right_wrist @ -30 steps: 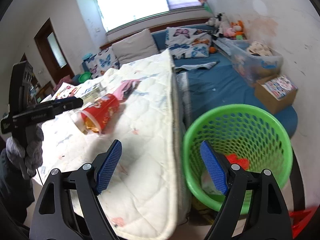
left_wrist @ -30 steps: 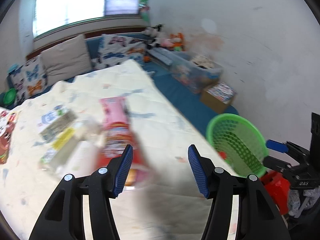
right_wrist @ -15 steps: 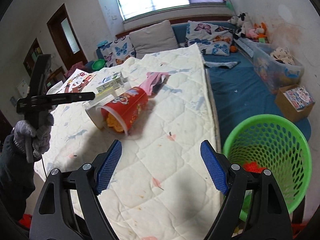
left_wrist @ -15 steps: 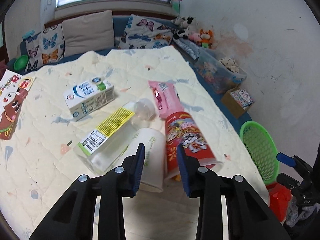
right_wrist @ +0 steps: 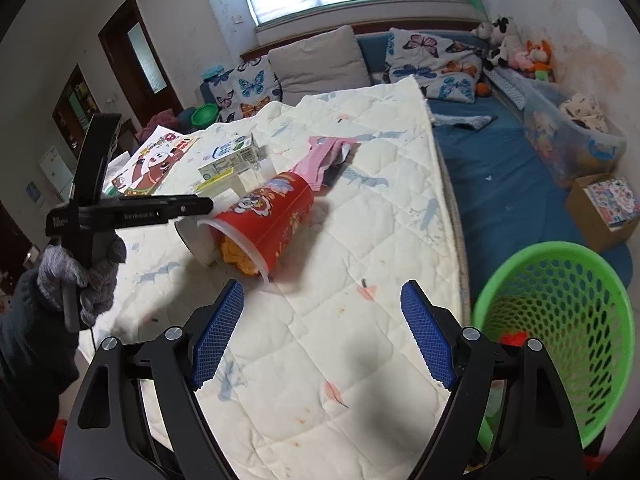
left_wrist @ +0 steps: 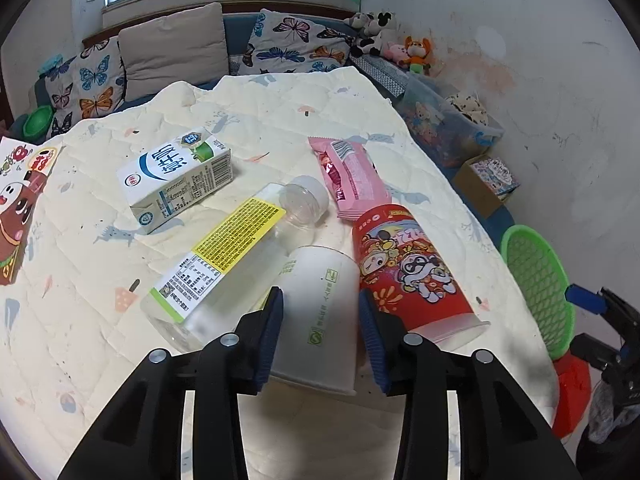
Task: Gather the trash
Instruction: 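Grasp the white paper cup with the left tool while the right tool grasps the red snack can, then carry the paper cup and red can to the basket, releasing the can from the right tool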
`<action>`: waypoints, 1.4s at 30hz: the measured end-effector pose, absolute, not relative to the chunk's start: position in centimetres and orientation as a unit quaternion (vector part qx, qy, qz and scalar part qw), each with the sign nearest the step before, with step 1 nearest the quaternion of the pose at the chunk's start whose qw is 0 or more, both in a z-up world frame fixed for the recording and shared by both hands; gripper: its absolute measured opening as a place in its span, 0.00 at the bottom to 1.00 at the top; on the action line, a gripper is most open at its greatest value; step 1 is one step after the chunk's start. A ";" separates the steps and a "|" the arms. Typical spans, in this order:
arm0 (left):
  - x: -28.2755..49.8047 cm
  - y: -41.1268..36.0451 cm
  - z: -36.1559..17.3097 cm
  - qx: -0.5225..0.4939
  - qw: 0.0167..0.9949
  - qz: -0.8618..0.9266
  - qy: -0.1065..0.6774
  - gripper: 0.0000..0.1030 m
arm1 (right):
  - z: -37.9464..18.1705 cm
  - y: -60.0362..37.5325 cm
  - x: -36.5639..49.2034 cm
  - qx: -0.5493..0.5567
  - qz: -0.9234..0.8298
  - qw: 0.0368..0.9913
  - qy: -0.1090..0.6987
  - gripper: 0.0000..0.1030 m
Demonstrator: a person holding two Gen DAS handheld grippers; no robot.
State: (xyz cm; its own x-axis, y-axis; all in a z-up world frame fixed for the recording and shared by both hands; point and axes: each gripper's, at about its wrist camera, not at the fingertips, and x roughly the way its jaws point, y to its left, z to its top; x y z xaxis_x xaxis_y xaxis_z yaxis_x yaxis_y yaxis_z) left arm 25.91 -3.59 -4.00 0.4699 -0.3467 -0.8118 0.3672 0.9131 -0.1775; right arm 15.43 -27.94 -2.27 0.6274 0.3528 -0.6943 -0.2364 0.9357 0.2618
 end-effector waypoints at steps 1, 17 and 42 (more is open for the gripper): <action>25.9 -3.6 -4.0 0.014 0.857 -0.207 0.472 0.40 | -2.3 -27.8 16.0 0.078 0.166 0.896 0.404 0.78; 26.6 -4.3 -5.1 0.065 0.842 -0.211 0.492 0.54 | -1.6 -25.9 22.1 0.135 0.194 0.861 0.451 0.78; 25.1 -2.6 -3.9 0.060 0.849 -0.214 0.480 0.47 | -8.1 -22.6 30.1 0.266 0.237 0.759 0.545 0.78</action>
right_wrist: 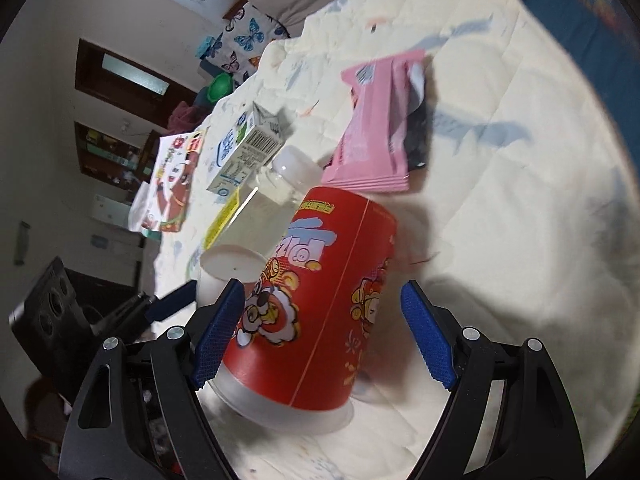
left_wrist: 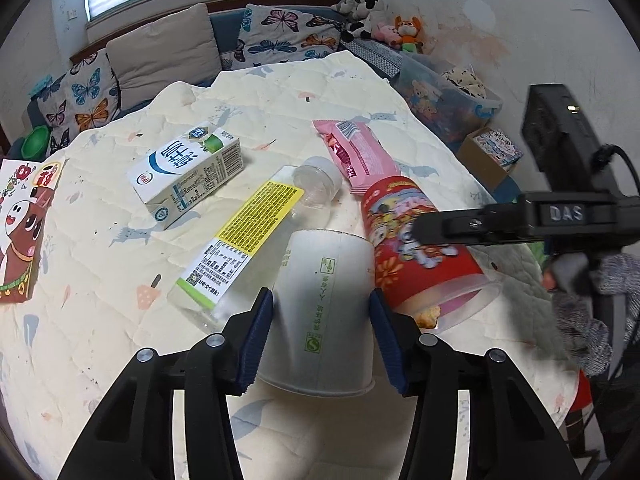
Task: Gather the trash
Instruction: 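Carry the paper cup and red can to the basket, releasing the can from the right tool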
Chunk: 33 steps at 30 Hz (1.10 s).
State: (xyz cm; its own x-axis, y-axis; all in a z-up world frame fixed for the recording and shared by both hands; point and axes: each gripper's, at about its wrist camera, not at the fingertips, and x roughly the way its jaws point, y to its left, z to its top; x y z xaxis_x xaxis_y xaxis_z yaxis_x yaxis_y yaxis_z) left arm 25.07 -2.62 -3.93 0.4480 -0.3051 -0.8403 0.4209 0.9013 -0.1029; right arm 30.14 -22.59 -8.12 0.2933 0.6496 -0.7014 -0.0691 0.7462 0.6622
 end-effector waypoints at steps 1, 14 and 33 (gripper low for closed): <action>25.1 -2.6 -4.0 0.059 0.848 -0.216 0.481 0.47 | -8.3 -22.5 30.4 0.269 0.237 0.756 0.548 0.78; 25.3 -2.5 -4.1 0.054 0.843 -0.229 0.484 0.48 | -8.3 -23.8 29.2 0.316 0.258 0.749 0.523 0.71; 26.3 -5.6 -6.0 0.092 0.829 -0.228 0.503 0.60 | 0.0 -25.1 21.1 0.122 0.183 0.908 0.357 0.69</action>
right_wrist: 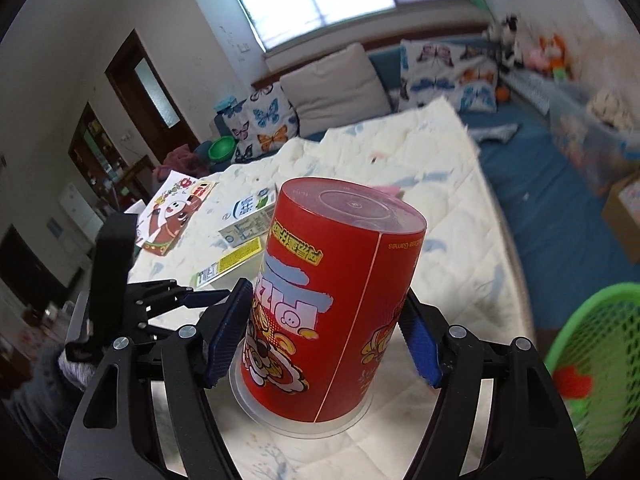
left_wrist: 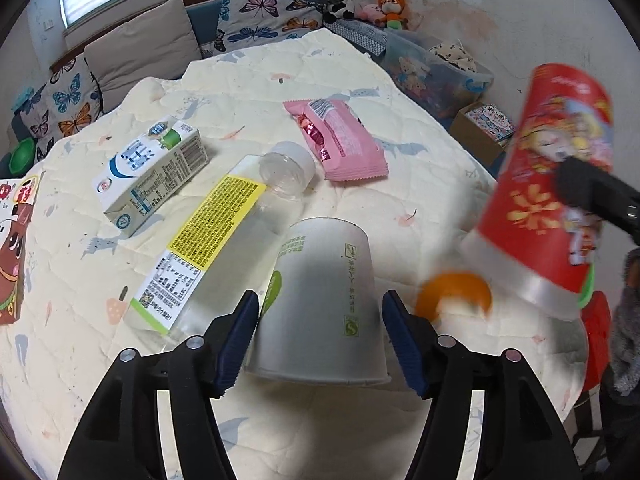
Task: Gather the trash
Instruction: 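Carry the paper cup and red can to the basket, releasing the can from the right tool, then drop the white paper cup into the green basket with the left tool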
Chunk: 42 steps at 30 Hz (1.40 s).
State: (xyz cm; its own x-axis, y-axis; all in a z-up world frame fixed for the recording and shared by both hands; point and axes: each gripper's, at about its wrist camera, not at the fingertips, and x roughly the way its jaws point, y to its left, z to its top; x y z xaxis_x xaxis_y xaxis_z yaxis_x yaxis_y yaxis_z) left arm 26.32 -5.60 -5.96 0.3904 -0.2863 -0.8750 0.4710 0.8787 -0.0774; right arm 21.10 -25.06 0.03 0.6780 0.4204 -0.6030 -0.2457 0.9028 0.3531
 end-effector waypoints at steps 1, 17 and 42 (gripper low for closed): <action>26.4 -5.6 -6.1 0.091 0.828 -0.227 0.504 0.60 | 0.2 -24.9 21.0 0.116 0.181 0.910 0.354 0.69; 23.9 -5.0 -2.7 0.050 0.855 -0.232 0.462 0.56 | 2.1 -28.0 16.5 0.088 0.138 0.932 0.324 0.69; 18.6 -21.1 1.8 0.049 0.826 -0.356 0.435 0.56 | -6.9 -48.6 11.6 0.138 -0.091 0.910 0.381 0.71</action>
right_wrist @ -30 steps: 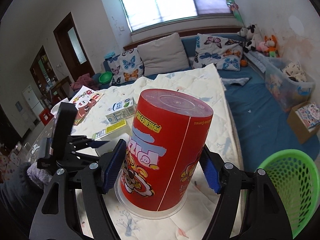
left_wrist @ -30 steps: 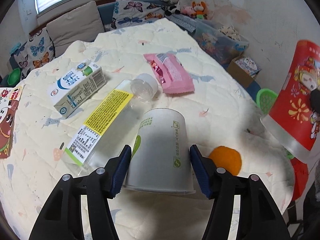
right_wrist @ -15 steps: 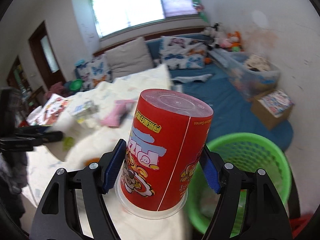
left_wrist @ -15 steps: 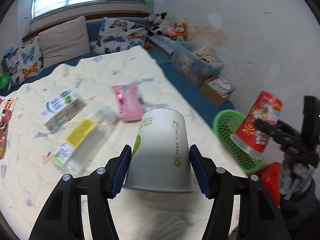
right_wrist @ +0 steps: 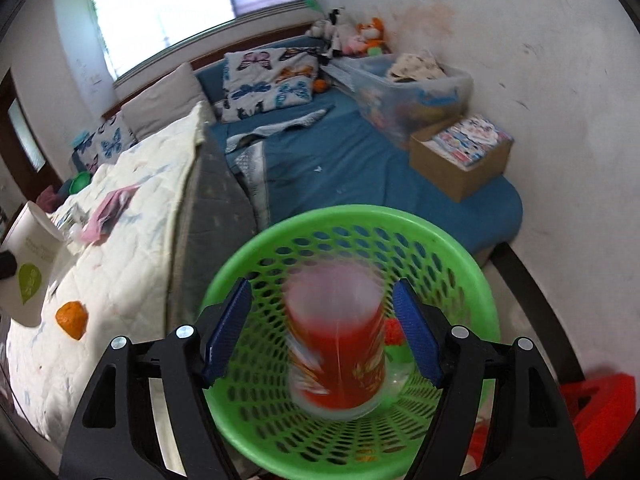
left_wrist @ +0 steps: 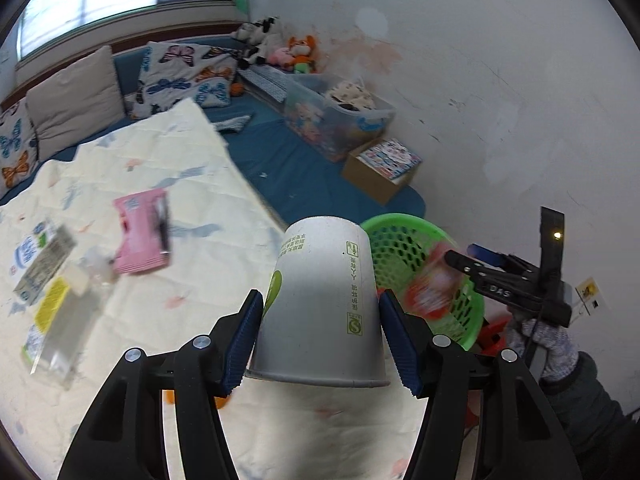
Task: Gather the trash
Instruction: 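Drop the white paper cup into the green basket with the left tool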
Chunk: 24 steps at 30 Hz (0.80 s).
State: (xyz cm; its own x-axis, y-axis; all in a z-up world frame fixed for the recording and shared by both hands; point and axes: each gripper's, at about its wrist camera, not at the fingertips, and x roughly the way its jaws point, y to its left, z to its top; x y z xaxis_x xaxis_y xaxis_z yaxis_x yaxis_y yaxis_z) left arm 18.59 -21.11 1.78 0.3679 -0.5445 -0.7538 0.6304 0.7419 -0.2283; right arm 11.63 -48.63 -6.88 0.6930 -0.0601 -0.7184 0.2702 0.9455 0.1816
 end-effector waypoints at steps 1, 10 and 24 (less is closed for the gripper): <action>18.5 -21.9 1.6 0.054 0.823 -0.359 0.436 0.56 | -7.1 -49.1 11.4 0.141 -0.095 0.909 0.380 0.71; 18.1 -28.3 -0.9 0.074 0.799 -0.384 0.458 0.57 | -6.7 -50.5 8.4 0.150 -0.094 0.914 0.364 0.71; 17.0 -34.0 -4.6 0.096 0.770 -0.401 0.487 0.59 | -6.7 -50.2 4.5 0.150 -0.093 0.917 0.358 0.73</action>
State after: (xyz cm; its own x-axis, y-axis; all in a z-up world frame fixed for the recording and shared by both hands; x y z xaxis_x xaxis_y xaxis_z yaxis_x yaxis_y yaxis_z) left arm 16.96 -33.98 -4.63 0.2033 -0.5238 -0.8272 0.7107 0.6601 -0.2433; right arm 4.47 -50.15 -6.69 0.7264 -0.0636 -0.6843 0.2785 0.9376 0.2085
